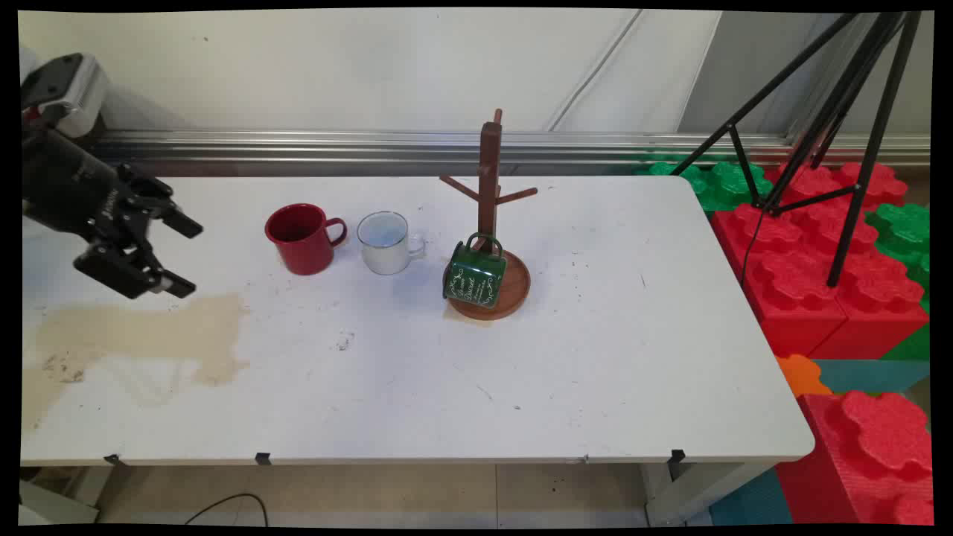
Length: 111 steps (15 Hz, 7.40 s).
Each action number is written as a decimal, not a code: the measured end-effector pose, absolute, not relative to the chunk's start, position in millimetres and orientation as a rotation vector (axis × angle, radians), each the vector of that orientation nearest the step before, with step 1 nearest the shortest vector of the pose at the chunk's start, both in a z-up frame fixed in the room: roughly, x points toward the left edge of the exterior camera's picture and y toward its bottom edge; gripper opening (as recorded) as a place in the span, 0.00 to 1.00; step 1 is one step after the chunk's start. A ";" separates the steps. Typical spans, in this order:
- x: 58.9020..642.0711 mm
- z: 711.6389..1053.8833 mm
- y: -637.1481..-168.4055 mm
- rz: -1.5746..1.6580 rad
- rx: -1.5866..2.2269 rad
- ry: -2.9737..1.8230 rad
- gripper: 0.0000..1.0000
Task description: Pick up the green mug from the rack, then place the picked object on the table
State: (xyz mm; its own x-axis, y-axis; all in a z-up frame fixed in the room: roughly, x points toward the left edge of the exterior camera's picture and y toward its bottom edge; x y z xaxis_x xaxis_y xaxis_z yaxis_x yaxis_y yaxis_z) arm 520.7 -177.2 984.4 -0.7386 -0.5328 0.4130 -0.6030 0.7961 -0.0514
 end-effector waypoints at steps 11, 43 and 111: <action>462.9 959.4 -204.9 0.247 0.879 -2.476 1.00; 369.0 870.4 -288.0 0.279 0.903 -2.313 1.00; 329.9 852.8 -279.5 0.221 0.689 -2.315 0.00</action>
